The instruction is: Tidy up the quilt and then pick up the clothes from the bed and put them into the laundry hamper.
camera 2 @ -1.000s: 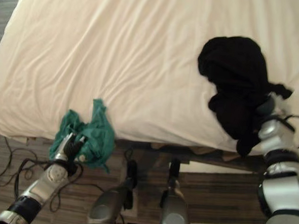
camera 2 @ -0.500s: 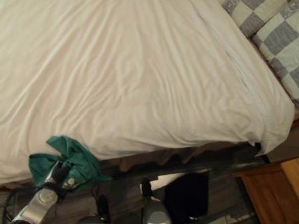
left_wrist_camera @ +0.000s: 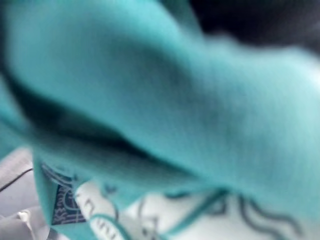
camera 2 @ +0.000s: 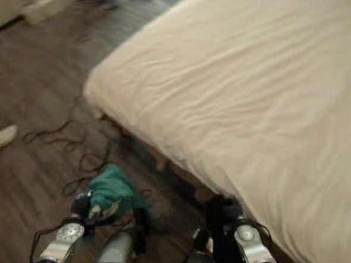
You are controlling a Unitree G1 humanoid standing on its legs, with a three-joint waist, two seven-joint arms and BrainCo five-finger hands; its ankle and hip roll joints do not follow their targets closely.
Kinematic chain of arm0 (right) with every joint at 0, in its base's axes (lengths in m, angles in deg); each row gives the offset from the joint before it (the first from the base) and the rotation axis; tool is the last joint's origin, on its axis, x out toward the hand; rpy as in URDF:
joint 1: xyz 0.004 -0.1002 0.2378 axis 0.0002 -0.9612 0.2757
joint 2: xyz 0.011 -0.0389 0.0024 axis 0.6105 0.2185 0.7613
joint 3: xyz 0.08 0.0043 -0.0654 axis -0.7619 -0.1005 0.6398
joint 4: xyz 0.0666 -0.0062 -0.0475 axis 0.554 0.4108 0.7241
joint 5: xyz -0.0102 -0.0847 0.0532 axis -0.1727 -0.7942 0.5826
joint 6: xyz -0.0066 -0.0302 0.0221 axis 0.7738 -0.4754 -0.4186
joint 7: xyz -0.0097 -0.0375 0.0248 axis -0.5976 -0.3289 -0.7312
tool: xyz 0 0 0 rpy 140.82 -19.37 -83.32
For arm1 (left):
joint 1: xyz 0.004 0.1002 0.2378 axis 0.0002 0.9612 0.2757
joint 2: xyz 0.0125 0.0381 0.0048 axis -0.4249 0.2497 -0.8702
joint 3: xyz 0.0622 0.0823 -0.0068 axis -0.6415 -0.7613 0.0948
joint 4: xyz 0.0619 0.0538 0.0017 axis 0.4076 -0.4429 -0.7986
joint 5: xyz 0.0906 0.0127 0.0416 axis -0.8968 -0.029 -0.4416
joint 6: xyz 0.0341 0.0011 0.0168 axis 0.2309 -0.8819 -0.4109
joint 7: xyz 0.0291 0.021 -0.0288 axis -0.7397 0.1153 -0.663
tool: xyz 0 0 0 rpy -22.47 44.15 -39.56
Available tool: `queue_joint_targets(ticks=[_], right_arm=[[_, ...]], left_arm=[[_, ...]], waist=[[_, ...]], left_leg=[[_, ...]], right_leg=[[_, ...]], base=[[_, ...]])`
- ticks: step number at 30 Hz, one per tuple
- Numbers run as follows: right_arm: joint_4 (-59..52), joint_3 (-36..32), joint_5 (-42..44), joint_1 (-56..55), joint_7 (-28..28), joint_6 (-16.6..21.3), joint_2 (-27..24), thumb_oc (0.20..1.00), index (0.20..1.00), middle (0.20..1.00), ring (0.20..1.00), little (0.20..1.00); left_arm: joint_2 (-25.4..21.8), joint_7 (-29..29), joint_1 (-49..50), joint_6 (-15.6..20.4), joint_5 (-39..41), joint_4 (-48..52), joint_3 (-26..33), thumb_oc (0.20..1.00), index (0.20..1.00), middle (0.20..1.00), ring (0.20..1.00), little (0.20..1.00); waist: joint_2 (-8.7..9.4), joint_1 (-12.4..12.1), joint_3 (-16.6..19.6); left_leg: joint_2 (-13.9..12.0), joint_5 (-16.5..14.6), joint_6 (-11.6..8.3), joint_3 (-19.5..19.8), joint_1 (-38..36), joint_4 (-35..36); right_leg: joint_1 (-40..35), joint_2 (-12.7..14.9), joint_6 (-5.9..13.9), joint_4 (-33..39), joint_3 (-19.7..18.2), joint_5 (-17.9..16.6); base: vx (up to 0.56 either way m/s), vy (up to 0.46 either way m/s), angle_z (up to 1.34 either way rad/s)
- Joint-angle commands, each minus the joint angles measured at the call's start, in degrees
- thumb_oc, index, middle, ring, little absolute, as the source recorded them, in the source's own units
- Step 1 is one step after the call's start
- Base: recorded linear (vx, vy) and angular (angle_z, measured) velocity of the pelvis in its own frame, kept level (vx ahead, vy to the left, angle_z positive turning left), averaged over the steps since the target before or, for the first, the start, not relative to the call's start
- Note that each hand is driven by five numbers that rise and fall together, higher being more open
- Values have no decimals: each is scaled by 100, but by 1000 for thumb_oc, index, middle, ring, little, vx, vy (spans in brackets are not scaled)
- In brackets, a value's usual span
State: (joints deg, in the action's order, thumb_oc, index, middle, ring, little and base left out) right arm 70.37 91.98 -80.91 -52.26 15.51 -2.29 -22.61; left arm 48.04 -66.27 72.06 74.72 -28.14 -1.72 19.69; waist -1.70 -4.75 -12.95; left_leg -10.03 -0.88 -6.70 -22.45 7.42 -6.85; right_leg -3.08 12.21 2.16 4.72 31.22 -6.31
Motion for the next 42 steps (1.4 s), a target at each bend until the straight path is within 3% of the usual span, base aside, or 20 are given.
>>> queue_joint_targets(ticks=[1, 3, 7, 8, 9, 11, 14, 17, 18, 22, 23, 24, 26, 27, 29, 31, 34, 37, 39, 42], right_arm=[[40, -491, 164, 208, -388, 323, 283, 200, 200, 200, 200, 200], [170, -652, 109, -33, -452, 243, 352, 200, 200, 200, 200, 200], [308, -904, 16, -307, -527, 75, 557, 200, 200, 200, 200, 200], [268, -911, 124, -344, -549, 96, 669, 200, 200, 200, 200, 200], [266, -943, 240, -308, -541, 125, 693, 200, 200, 200, 200, 200], [446, -1004, 471, -277, -617, 166, 691, 200, 200, 200, 200, 200], [469, -1103, 544, -435, -673, 210, 681, 200, 200, 200, 200, 200], [612, -1087, 567, -442, -611, 233, 702, 200, 200, 200, 200, 200], [1050, -615, -181, -221, -548, -68, 568, 200, 200, 200, 200, 200], [932, -592, -162, -193, -495, -51, 523, 200, 200, 200, 200, 200], [882, -578, -106, -98, -474, -10, 451, 200, 200, 200, 200, 200], [886, -579, -105, -93, -474, -8, 451, 200, 200, 200, 200, 200], [595, -626, -130, -24, -569, 0, 313, 200, 200, 200, 200, 200], [381, -650, -158, -10, -597, -67, 206, 200, 200, 200, 200, 200], [387, -658, -144, 0, -588, -95, 191, 200, 200, 200, 200, 200], [157, -601, -124, 8, -518, -104, 232, 200, 200, 200, 200, 200], [70, -557, -288, 39, -504, -85, 211, 200, 200, 200, 200, 200], [85, -462, -470, 190, -473, -105, 275, 200, 200, 200, 200, 200], [184, -460, -550, 177, -484, -83, 381, 200, 200, 200, 200, 200], [341, -481, -577, 187, -480, -126, 482, 200, 200, 200, 200, 200]], left_arm=[[-221, -203, -273, 226, 467, -61, 154, 200, 200, 200, 200, 200], [-160, -271, -259, 189, 534, -264, 185, 200, 200, 200, 200, 200], [-161, -259, -319, 56, 373, -439, 147, 200, 200, 200, 200, 200], [-237, -307, -336, 15, 123, -431, 57, 200, 200, 200, 200, 200], [-264, -347, -391, 39, 50, -420, 32, 200, 200, 200, 200, 200], [-230, -319, -516, 56, 123, -498, -33, 200, 200, 200, 200, 200], [-235, -278, -796, 41, 25, -761, -280, 200, 200, 200, 200, 200], [-208, -296, -869, 45, -17, -905, -288, 200, 200, 200, 200, 200], [72, -8, -1035, 196, 519, -1559, -500, 200, 200, 200, 200, 200], [12, -4, -974, 216, 564, -1450, -455, 200, 200, 200, 200, 200], [-10, 11, -981, 242, 754, -1420, -409, 200, 200, 200, 200, 200], [-10, 12, -984, 241, 755, -1420, -408, 200, 200, 200, 200, 200], [-16, -1, -1024, 235, 1058, -1136, -381, 200, 200, 200, 200, 200], [-34, -62, -939, 223, 1026, -863, -382, 200, 200, 200, 200, 200], [-38, -79, -909, 209, 967, -857, -384, 200, 200, 200, 200, 200], [-22, -36, -721, 94, 613, -798, -345, 200, 200, 200, 200, 200], [-61, 32, -604, 57, 295, -740, -325, 200, 200, 200, 200, 200], [-126, 48, -540, 15, 195, -880, -223, 200, 200, 200, 200, 200], [-175, 46, -578, -22, 196, -1007, -220, 200, 200, 200, 200, 200], [-204, 25, -666, -113, 104, -1150, -252, 200, 200, 200, 200, 200]], waist=[[20, 132, 67], [48, 149, 189], [77, 170, 286], [136, 301, 208], [178, 395, 152], [141, 509, 93], [155, 562, 55], [197, 555, 120], [119, 410, 409], [93, 387, 384], [131, 324, 240], [126, 332, 242], [154, 179, -72], [250, 52, -221], [261, 9, -208], [204, -208, -62], [85, -319, 64], [235, -451, 170], [398, -522, 246], [512, -385, 145]], left_leg=[[-252, 43, -4, 86, -487, -298], [-388, 56, -91, 42, -763, -200], [82, 42, 80, 560, -984, 1011], [243, -33, 206, 959, -980, 1185], [316, 90, 261, 1072, -883, 1185], [497, 96, 343, 1543, -881, 1185], [743, 42, 430, 2066, -849, 1103], [853, 6, 466, 2223, -899, 1087], [1036, -101, 579, 2192, -1366, 1185], [953, -109, 490, 2155, -1470, 1073], [979, -11, 377, 2123, -1064, -13], [972, -39, 374, 2132, -1028, -71], [830, 707, 115, 2082, -8, -1939], [807, 771, 215, 1881, 671, -2766], [800, 581, 254, 1735, 874, -2789], [904, 299, 430, 1301, 1004, -1249], [758, 745, 354, 774, 999, 487], [660, 835, 427, 486, 1143, 603], [842, 891, 634, 656, 1084, 455], [1099, 550, 947, 683, 532, 465]], right_leg=[[15, 150, 473, -225, 22, 705], [-63, 301, 508, -381, 474, 690], [145, 850, 828, -1341, 866, 435], [419, 776, 905, -1738, 103, 398], [721, 481, 768, -1663, -706, 484], [886, -210, 830, -1388, -2170, 850], [671, -389, 689, -980, -2573, 943], [514, -337, 705, -998, -2403, 880], [-108, -821, 491, -436, -2572, 1008], [-141, -872, 410, -422, -2573, 1088], [-228, -887, 311, -320, -2558, 1101], [-223, -893, 308, -317, -2550, 1098], [-381, -871, 132, -252, -2378, 1089], [-549, -816, 66, -126, -2275, 1173], [-678, -820, 83, -28, -2280, 1224], [-993, -818, 209, 28, -2407, 1504], [-1316, -846, 344, 28, -2360, 1800], [-1739, -735, 520, -40, -2291, 1940], [-1537, -638, 672, -836, -2419, 1513], [-706, -349, 1222, -3037, -2473, 33]], base=[[-156, 189, 218], [-81, 279, 244], [-6, 342, 203], [-76, 219, 129], [-65, 278, 115], [20, 136, 135], [60, 31, 149], [84, -3, 154], [74, -12, 93], [136, -120, -13], [65, -127, -18], [69, -200, -13], [54, -247, 13], [210, -256, 38], [323, -52, 16], [617, 143, -61], [615, 175, -14], [625, 133, 7], [492, 137, 15], [627, 243, -36]])
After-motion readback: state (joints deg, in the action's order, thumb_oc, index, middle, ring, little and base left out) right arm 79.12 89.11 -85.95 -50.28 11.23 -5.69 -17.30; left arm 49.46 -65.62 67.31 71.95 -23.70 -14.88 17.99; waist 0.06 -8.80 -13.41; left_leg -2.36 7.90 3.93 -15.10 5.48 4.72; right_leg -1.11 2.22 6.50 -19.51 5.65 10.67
